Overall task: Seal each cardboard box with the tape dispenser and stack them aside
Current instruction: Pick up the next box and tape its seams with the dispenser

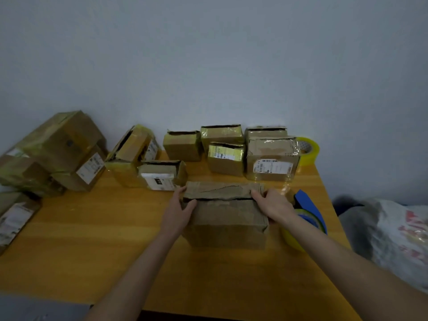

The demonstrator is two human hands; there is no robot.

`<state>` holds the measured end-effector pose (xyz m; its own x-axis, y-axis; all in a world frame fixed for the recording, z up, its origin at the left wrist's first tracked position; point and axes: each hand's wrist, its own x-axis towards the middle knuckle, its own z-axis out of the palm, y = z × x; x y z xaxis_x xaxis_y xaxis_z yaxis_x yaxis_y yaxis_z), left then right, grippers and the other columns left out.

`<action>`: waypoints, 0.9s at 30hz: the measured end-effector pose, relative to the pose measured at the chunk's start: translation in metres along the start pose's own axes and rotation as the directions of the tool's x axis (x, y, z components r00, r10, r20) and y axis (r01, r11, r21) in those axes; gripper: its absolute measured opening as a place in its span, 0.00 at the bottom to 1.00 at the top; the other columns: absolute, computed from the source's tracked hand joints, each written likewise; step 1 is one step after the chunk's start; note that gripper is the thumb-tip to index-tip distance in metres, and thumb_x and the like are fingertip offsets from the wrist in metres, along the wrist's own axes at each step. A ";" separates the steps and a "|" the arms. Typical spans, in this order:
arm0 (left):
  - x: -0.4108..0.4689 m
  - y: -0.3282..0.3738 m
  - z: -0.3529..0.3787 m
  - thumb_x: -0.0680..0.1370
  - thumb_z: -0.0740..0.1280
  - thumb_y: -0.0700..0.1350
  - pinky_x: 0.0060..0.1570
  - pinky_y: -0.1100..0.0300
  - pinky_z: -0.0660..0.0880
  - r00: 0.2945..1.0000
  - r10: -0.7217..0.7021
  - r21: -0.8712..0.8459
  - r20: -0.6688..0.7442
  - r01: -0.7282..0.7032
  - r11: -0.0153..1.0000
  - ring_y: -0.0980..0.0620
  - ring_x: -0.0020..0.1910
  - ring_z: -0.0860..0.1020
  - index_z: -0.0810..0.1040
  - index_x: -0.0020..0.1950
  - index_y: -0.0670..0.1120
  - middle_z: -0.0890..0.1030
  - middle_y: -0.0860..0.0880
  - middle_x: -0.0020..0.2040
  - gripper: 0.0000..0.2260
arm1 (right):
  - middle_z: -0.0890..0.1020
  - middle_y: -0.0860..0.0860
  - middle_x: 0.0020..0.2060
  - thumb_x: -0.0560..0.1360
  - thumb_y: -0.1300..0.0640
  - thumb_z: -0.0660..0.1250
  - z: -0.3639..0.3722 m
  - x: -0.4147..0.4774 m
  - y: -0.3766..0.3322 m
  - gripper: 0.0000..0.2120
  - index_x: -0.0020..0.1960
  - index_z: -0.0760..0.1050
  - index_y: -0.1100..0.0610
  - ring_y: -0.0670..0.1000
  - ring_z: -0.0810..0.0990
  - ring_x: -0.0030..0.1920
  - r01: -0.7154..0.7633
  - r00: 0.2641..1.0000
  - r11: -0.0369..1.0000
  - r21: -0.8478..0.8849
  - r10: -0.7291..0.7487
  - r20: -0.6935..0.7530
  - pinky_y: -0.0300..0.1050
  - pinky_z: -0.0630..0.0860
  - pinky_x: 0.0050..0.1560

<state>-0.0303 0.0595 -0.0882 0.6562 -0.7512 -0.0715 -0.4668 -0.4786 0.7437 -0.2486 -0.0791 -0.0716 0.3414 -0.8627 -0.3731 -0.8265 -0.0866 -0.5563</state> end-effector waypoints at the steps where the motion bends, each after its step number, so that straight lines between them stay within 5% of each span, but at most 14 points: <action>1: 0.000 -0.002 -0.002 0.78 0.66 0.51 0.52 0.56 0.74 1.000 -0.004 -0.055 0.011 0.005 0.998 0.47 0.64 0.72 0.62 0.74 0.51 0.70 0.46 0.70 0.26 | 0.79 0.50 0.37 0.78 0.36 0.54 0.001 0.000 0.000 0.23 0.44 0.69 0.56 0.52 0.79 0.38 0.000 1.000 1.000 -0.001 0.000 -0.011 0.51 0.79 0.44; 4: -0.006 -0.001 -0.005 0.78 0.66 0.49 0.67 0.46 0.68 0.994 0.106 -0.148 -0.026 -0.109 0.983 0.47 0.71 0.64 0.57 0.77 0.51 0.63 0.47 0.75 0.30 | 0.79 0.51 0.41 0.78 0.38 0.57 0.004 -0.001 0.000 0.23 0.53 0.68 0.59 0.54 0.80 0.42 -0.025 0.999 1.000 -0.002 0.025 -0.039 0.51 0.79 0.45; 10: -0.017 -0.002 0.000 0.77 0.64 0.57 0.72 0.48 0.56 0.877 0.454 0.241 0.160 -0.481 0.843 0.54 0.77 0.48 0.61 0.74 0.60 0.54 0.59 0.76 0.26 | 0.74 0.57 0.65 0.79 0.40 0.59 0.018 -0.008 0.003 0.33 0.78 0.50 0.48 0.58 0.78 0.58 0.040 0.978 0.999 0.010 -0.037 -0.207 0.53 0.78 0.51; 14: -0.013 -0.006 -0.003 0.77 0.61 0.62 0.74 0.49 0.53 0.881 0.424 0.387 0.209 -0.473 0.792 0.51 0.77 0.50 0.64 0.73 0.58 0.57 0.55 0.76 0.26 | 0.78 0.51 0.55 0.80 0.43 0.57 0.023 -0.009 0.003 0.28 0.77 0.52 0.40 0.53 0.78 0.50 0.116 0.965 0.991 -0.060 -0.126 -0.231 0.54 0.80 0.46; 19: -0.013 0.007 -0.001 0.76 0.49 0.67 0.72 0.43 0.56 0.776 0.574 0.610 0.261 -0.594 0.525 0.45 0.74 0.61 0.67 0.72 0.55 0.65 0.49 0.74 0.29 | 0.79 0.50 0.57 0.80 0.46 0.59 0.023 -0.011 0.001 0.28 0.76 0.53 0.39 0.52 0.79 0.50 0.110 0.966 0.993 -0.048 -0.119 -0.231 0.51 0.81 0.44; 22: -0.012 -0.001 0.004 0.74 0.39 0.71 0.75 0.47 0.47 0.780 0.548 0.560 0.302 -0.610 0.560 0.49 0.77 0.53 0.53 0.75 0.58 0.55 0.53 0.77 0.32 | 0.76 0.49 0.64 0.82 0.49 0.57 0.015 -0.013 0.001 0.25 0.76 0.56 0.40 0.53 0.77 0.57 0.122 0.983 0.987 0.105 -0.105 -0.153 0.52 0.79 0.52; 25: -0.011 -0.002 0.004 0.75 0.41 0.70 0.74 0.48 0.51 0.793 0.534 0.546 0.293 -0.597 0.587 0.49 0.76 0.58 0.59 0.75 0.57 0.61 0.51 0.76 0.32 | 0.78 0.52 0.62 0.83 0.51 0.53 -0.001 -0.015 0.011 0.19 0.74 0.65 0.45 0.56 0.79 0.58 0.121 0.968 0.939 0.321 -0.041 -0.247 0.53 0.78 0.56; 27: -0.012 0.001 0.004 0.76 0.42 0.69 0.72 0.46 0.57 0.783 0.548 0.537 0.293 -0.609 0.583 0.47 0.73 0.64 0.66 0.73 0.55 0.67 0.49 0.73 0.33 | 0.81 0.53 0.56 0.83 0.49 0.53 -0.016 -0.012 0.027 0.18 0.72 0.68 0.48 0.54 0.80 0.50 0.054 0.935 0.970 0.239 0.035 -0.353 0.53 0.79 0.49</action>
<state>-0.0412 0.0665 -0.0895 0.0843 -0.9840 0.1570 -0.9905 -0.0657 0.1205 -0.2819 -0.0787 -0.0702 0.1321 -0.9855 -0.1064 -0.6761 -0.0111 -0.7367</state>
